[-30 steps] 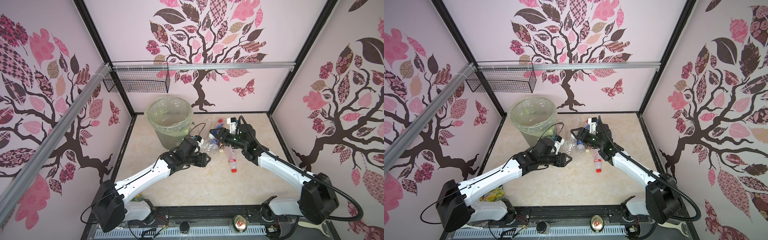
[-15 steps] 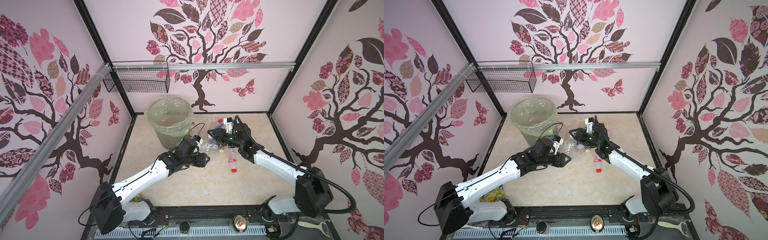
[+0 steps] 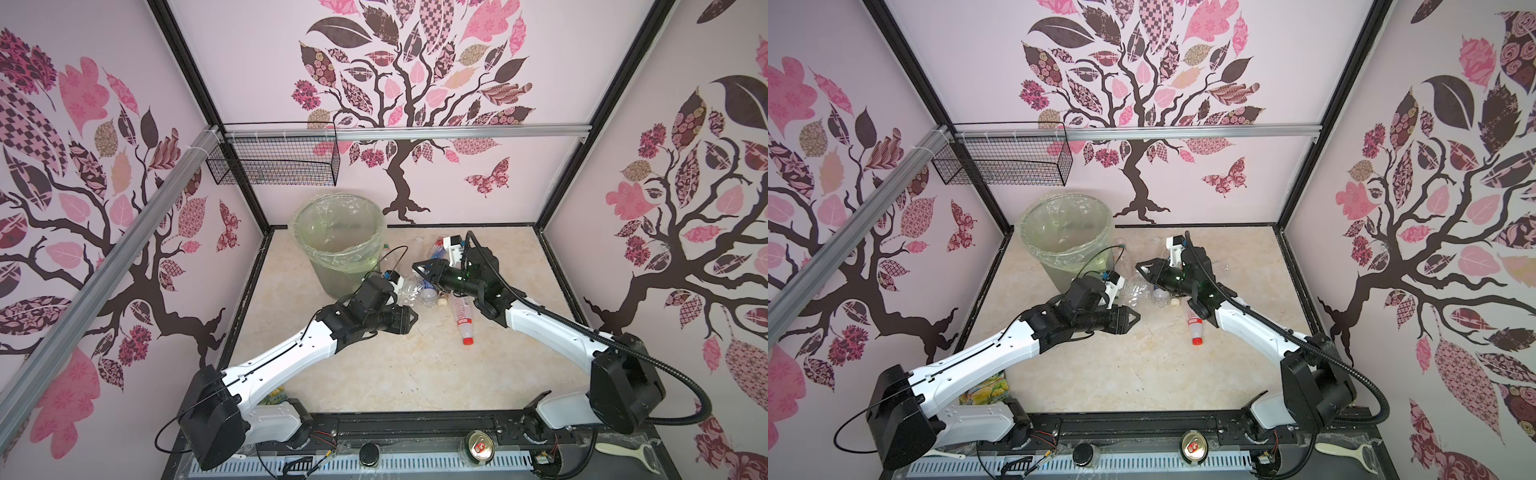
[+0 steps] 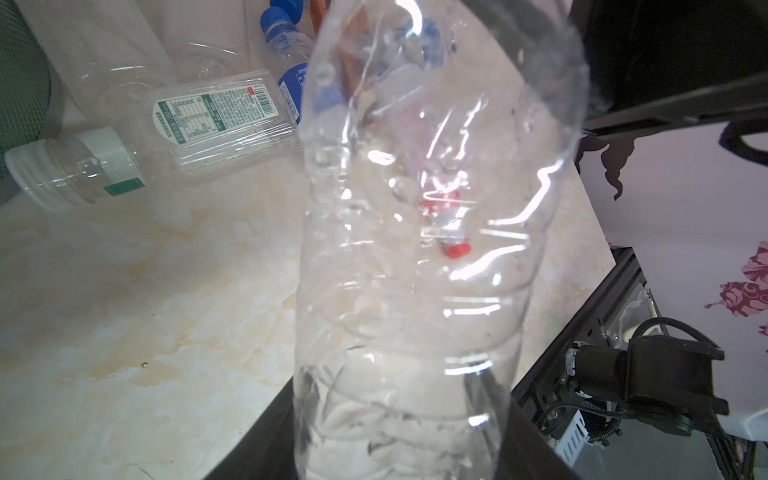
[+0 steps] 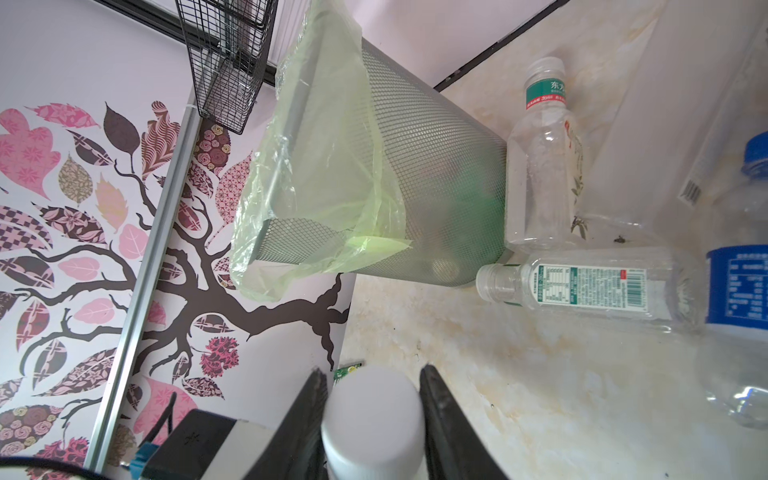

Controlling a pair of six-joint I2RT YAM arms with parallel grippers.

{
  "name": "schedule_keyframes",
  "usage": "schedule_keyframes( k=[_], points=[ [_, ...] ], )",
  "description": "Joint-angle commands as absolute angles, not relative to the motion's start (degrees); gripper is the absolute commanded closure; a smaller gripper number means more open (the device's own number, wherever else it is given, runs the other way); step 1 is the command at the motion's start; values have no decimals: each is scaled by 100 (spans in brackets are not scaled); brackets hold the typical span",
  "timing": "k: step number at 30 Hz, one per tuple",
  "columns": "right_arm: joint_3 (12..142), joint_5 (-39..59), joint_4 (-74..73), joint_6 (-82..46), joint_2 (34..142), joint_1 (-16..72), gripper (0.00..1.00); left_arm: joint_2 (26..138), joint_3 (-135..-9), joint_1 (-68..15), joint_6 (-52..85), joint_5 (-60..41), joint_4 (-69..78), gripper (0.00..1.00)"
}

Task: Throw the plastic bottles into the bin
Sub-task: 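Close right gripper on the white cap of the clear bottle, then raise the clear bottle over the bin with right gripper while left gripper draws back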

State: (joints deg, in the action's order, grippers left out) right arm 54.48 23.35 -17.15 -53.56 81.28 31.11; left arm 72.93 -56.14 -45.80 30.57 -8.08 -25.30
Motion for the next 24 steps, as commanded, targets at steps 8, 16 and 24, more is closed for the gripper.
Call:
schedule_keyframes(
  k=[8, 16, 24],
  points=[
    [5544, 2334, -1655, -5317, 8037, 3157, 75, 7107, -5657, -4597, 3234, -629, -2496, 32],
    [5944, 2108, -1178, -4943, 7912, 3161, 76, 6926, -5794, -4573, 3227, -301, -2830, 9],
    [7573, 1395, 125, -3791, 7883, 3147, 76, 6462, -6688, -4181, 3039, 92, -3682, 2]
  ],
)
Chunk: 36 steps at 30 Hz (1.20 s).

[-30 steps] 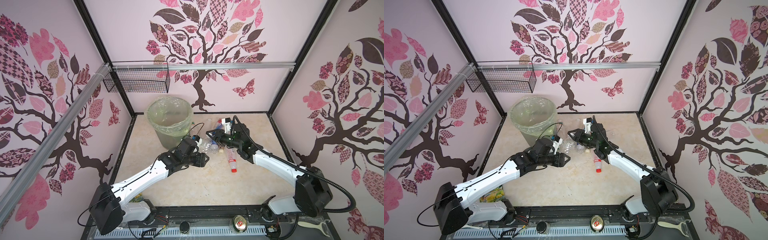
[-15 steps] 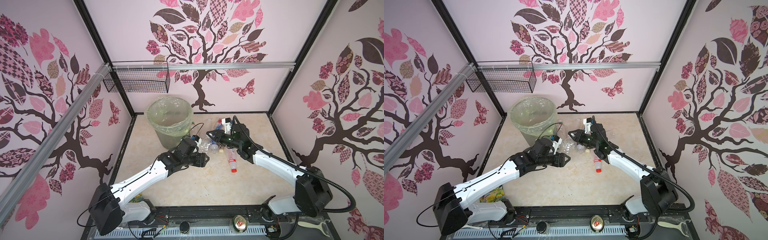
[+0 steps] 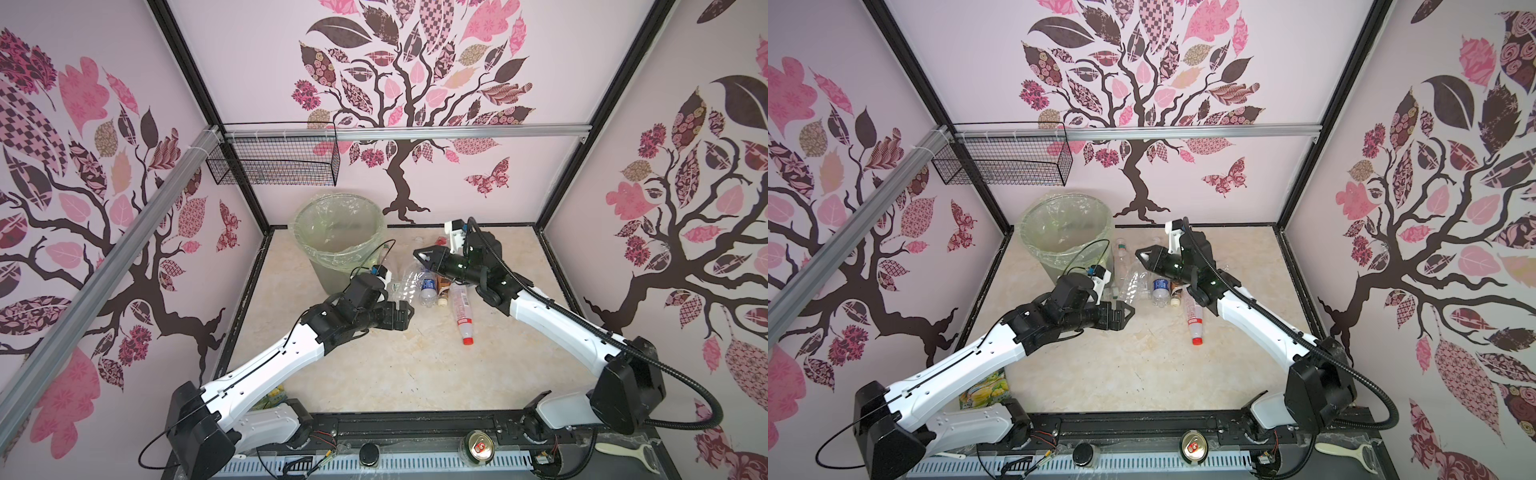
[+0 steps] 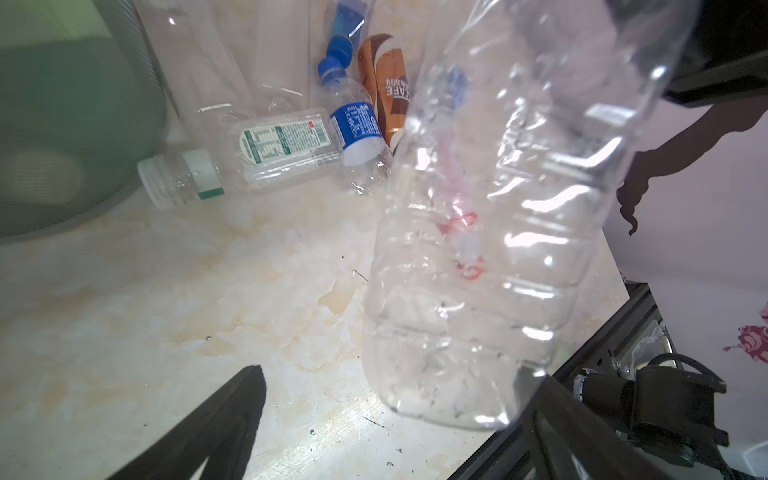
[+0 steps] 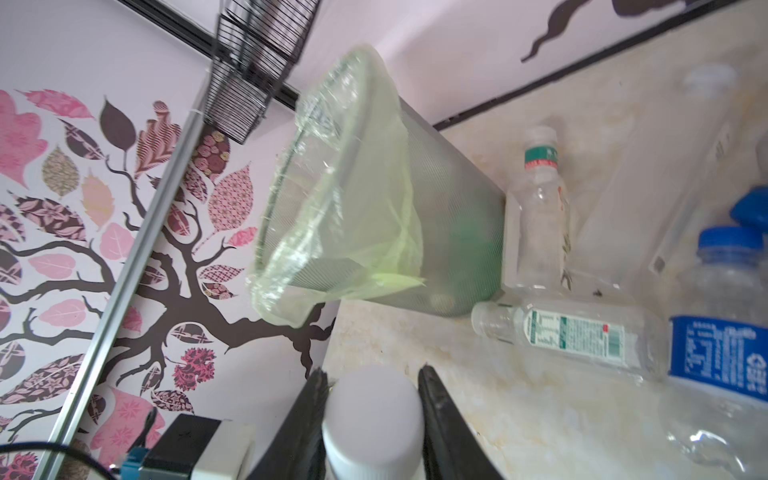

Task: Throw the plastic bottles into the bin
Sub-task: 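Raise the clear bottle over the bin with right gripper while left gripper draws back, then open right gripper to drop the clear bottle into the bin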

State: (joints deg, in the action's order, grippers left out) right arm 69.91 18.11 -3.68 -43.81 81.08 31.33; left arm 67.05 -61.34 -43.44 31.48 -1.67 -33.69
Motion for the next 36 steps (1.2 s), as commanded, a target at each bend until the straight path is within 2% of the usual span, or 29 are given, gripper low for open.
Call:
schedule_keyframes(
  k=[1, 6, 13, 20, 23, 26, 30, 33, 36],
  points=[
    [7735, 1235, 190, -3693, 7846, 3147, 76, 6395, -6811, -4082, 3045, 84, -3734, 2],
    [8691, 460, 387, -3217, 7813, 3140, 77, 6192, -7537, -3628, 3128, 295, -3968, 2],
    [9680, -805, -149, -2673, 7806, 3050, 77, 6570, -8786, -3508, 3024, 459, -4211, 2],
    [10272, -1636, -801, -2952, 7944, 2691, 78, 6492, -8999, -3470, 3046, 585, -4010, 2],
    [10555, -1627, -872, -3138, 8249, 2687, 77, 6400, -8968, -3410, 3032, 597, -4007, 2],
    [10838, -1034, -907, -3636, 8863, 2706, 75, 6305, -8848, -3368, 2953, 647, -4003, 2],
    [11819, -242, -289, -3882, 10263, 3092, 72, 6176, -8600, -3259, 2942, 654, -4048, 2],
    [12818, 64, 273, -3556, 11302, 3599, 59, 6031, -8395, -3017, 3002, 488, -4059, 2],
    [14077, 538, 1045, -3638, 12277, 3744, 30, 5873, -8247, -2666, 3091, 207, -4109, 2]
  ],
)
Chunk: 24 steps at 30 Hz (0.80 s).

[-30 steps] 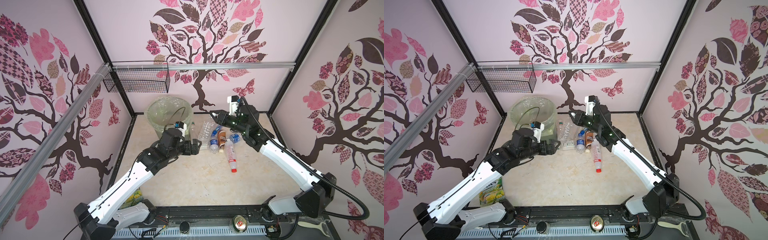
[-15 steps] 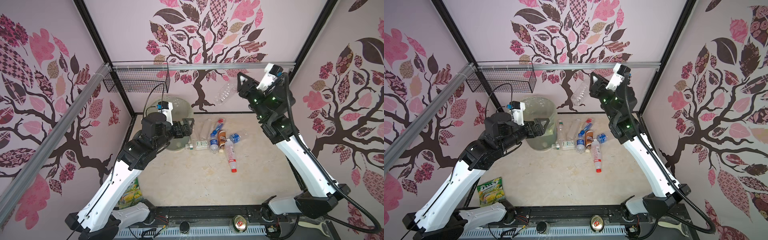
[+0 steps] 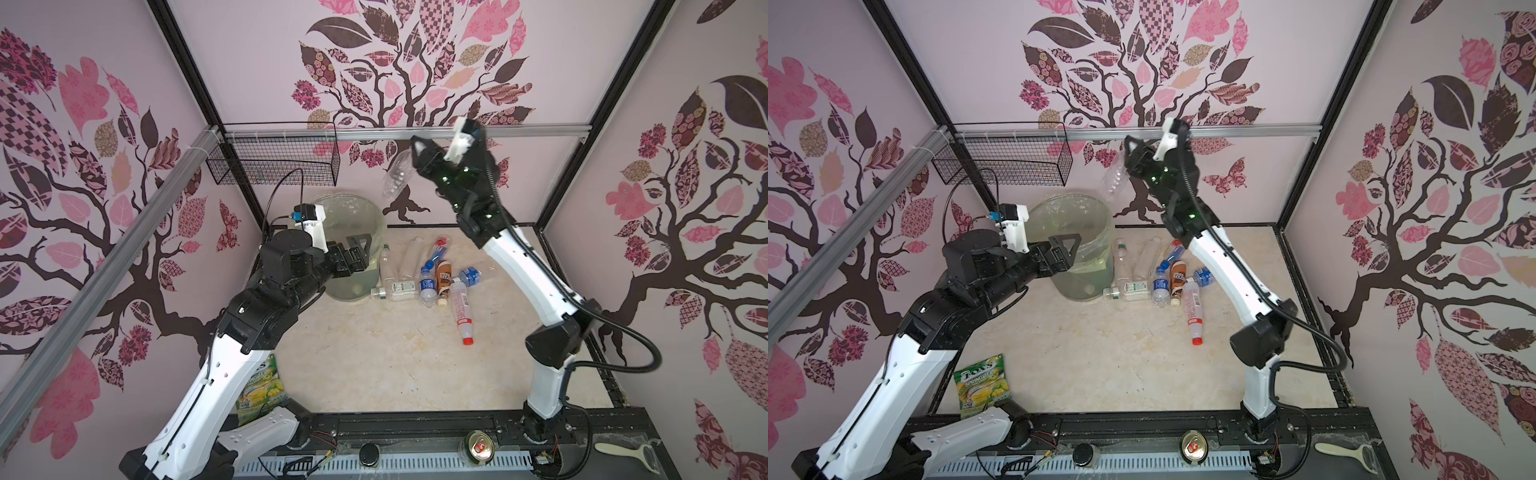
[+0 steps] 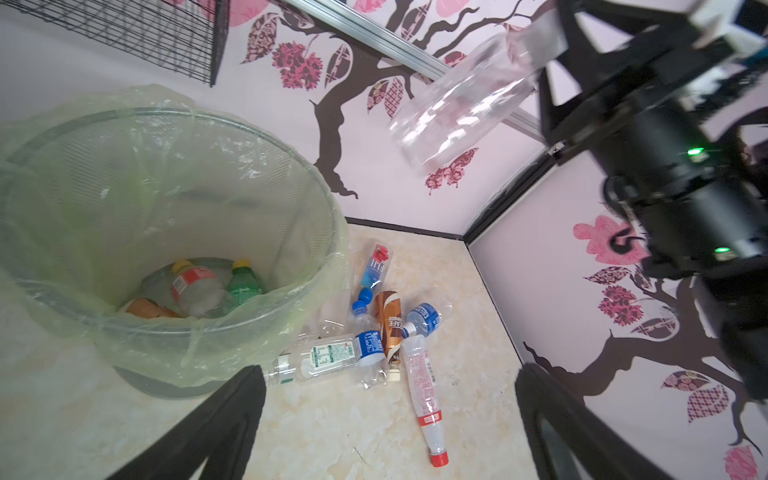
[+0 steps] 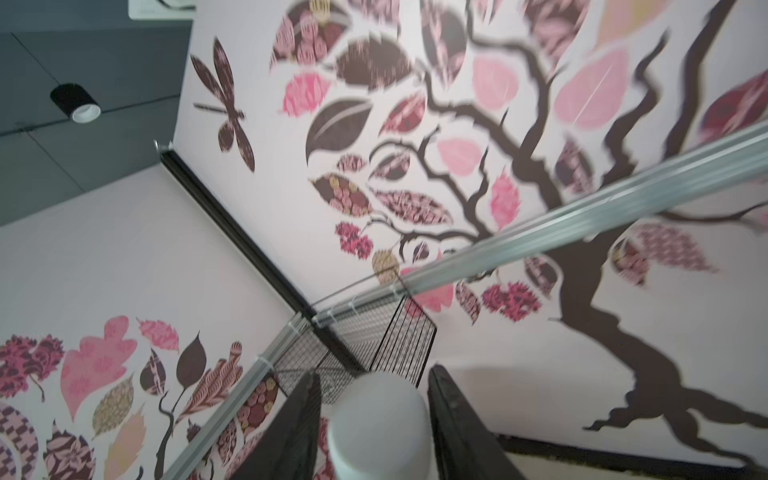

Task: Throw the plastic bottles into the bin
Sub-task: 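Open right gripper to drop the clear bottle into the bin, then lower right gripper onto the pink-label red-cap bottle while left arm moves closer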

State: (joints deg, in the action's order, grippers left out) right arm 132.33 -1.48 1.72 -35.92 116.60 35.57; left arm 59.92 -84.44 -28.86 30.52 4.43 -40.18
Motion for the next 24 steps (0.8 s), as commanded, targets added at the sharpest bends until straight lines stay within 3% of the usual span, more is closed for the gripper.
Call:
schedule_keyframes(
  k=[1, 4, 8, 17, 24],
  points=[
    [14492, 647, 1295, -3695, 12525, 3739, 26, 5846, -8216, -2552, 3110, 101, -4143, 2],
    [14885, 733, 1453, -3701, 12674, 3762, 20, 5723, -8115, -2383, 3105, 1, -4218, 2],
    [14358, 585, 1149, -3624, 12243, 3760, 10, 5680, -7976, -2373, 3094, -31, -4211, 2],
    [13452, 579, 894, -3556, 11580, 3760, 1, 5616, -7914, -2373, 3156, 0, -4285, 2],
    [13067, 443, 1315, -3063, 11095, 3757, 0, 5599, -7742, -2373, 3243, -228, -4132, 2]
  ],
)
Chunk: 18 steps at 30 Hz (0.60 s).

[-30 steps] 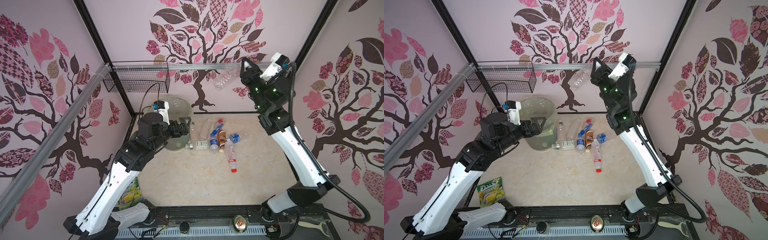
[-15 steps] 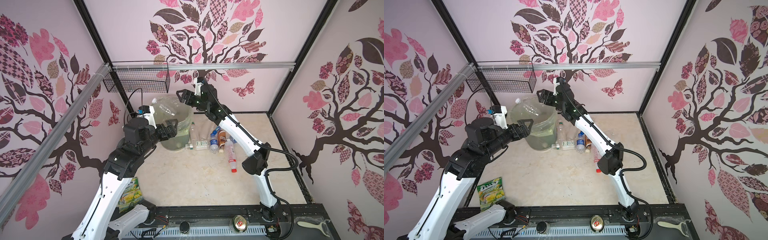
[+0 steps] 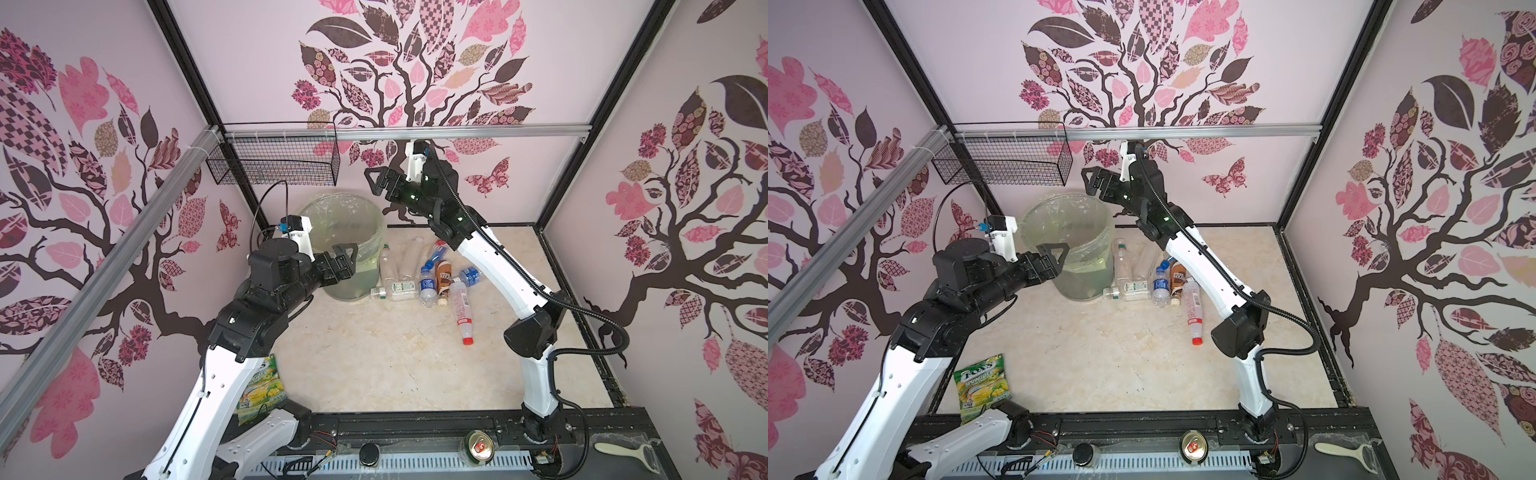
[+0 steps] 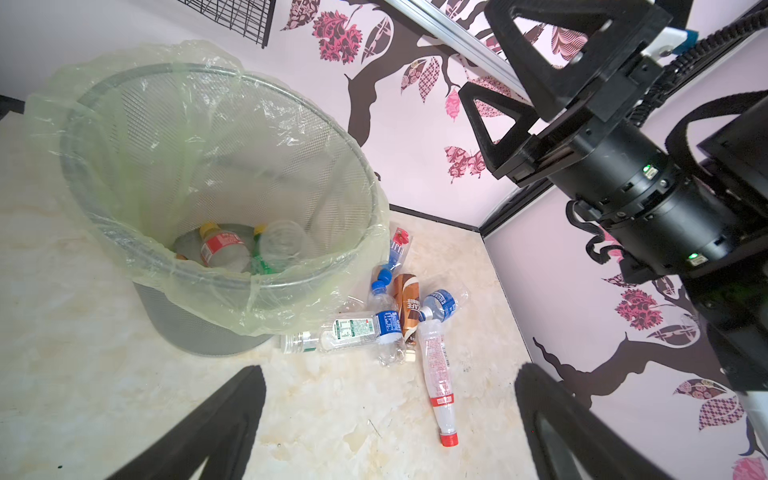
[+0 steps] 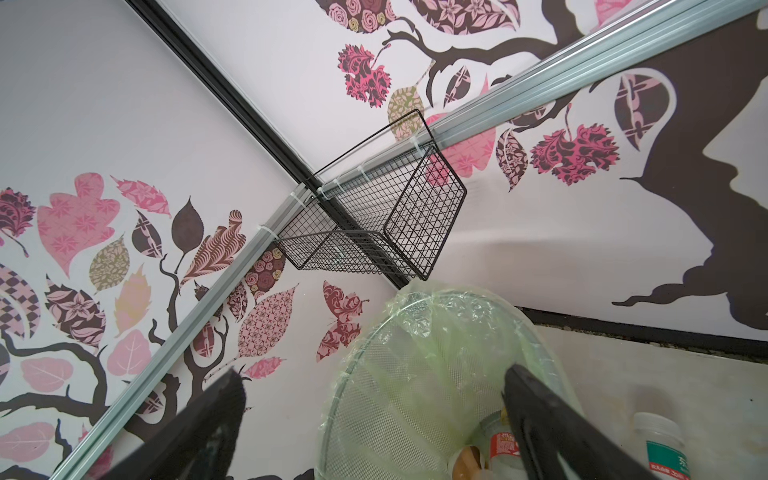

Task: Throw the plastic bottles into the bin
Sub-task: 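Lower right gripper onto the pink-label red-cap bottle while left arm moves closer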

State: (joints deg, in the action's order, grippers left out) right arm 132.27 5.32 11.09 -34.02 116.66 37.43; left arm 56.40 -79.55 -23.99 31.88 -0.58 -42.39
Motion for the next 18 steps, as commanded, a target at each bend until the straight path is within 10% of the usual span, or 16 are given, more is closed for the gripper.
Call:
schedule_keyframes(
  k=[1, 18],
  points=[
    [12920, 374, 1326, -2966, 10963, 3751, 0, 5620, -7707, -2375, 3266, -244, -4112, 2],
    [8788, 48, 1477, -2014, 7993, 2699, 0, 6242, -7596, -3298, 3443, -19, -4249, 2]
  ],
)
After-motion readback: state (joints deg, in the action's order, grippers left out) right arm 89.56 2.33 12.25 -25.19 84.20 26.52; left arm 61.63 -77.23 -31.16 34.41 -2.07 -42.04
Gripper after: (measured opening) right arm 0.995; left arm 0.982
